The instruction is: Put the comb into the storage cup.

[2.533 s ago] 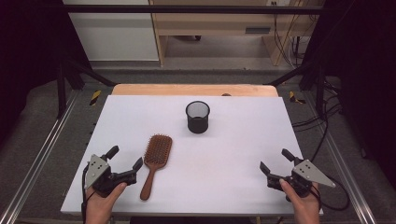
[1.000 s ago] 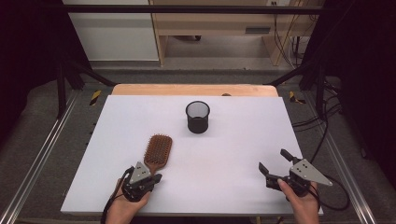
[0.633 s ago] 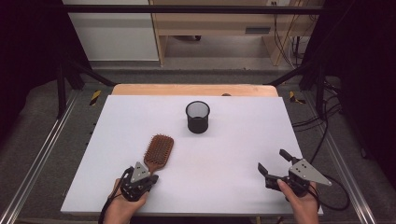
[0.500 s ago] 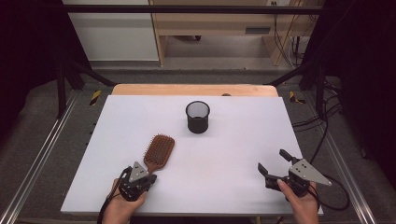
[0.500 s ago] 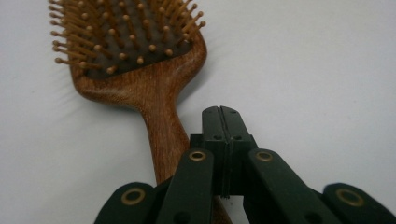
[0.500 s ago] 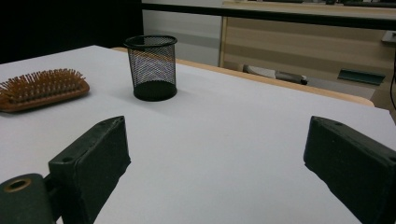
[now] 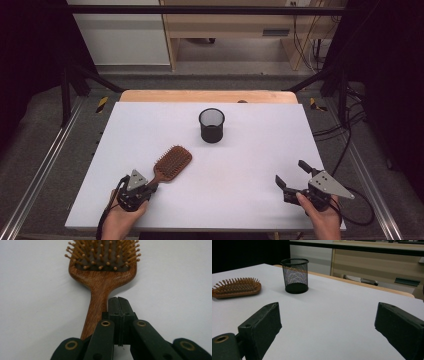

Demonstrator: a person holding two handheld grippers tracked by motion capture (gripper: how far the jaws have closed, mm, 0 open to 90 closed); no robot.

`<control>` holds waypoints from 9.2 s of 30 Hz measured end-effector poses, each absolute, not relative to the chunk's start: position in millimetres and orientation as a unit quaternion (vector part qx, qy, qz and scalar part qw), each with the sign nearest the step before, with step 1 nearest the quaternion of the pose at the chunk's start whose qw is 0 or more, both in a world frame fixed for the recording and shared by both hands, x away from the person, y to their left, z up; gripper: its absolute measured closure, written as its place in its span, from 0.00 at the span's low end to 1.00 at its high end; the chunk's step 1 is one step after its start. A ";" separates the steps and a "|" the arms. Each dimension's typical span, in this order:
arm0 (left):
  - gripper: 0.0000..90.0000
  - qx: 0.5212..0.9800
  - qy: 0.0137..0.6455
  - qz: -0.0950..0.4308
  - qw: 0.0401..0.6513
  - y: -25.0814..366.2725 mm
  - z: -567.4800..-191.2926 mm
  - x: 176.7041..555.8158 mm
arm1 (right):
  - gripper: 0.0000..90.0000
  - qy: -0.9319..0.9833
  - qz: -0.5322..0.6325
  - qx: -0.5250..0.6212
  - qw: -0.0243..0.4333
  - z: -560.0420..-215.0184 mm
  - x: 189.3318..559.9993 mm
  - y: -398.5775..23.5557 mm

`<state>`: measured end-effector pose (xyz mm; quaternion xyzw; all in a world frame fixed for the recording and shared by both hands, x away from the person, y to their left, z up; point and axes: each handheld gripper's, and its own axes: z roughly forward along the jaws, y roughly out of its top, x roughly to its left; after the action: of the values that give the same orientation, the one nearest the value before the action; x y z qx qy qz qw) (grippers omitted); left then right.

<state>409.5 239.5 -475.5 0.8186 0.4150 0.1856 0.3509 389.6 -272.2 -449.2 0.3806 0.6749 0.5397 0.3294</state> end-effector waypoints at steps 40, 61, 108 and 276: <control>0.68 0.831 0.373 0.233 0.341 265.0 -408.1 427.0 | 0.08 0.676 0.541 0.380 0.325 -449.3 388.7 -271.5; 0.09 0.891 0.355 0.161 0.232 245.2 -418.5 465.5 | 0.07 0.680 0.539 0.381 0.319 -451.1 389.8 -270.8; 0.49 0.921 0.328 0.098 0.184 237.8 -440.1 474.3 | 0.07 0.683 0.539 0.375 0.319 -450.1 388.1 -269.5; 0.80 0.785 0.294 0.241 0.490 189.8 -432.5 406.2 | 0.13 0.678 0.621 0.383 0.084 -394.1 438.6 -60.0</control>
<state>406.2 189.8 -432.5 0.7847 0.2936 0.2409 0.4900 438.6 -60.0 -394.1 0.3835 0.6783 0.6212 0.0842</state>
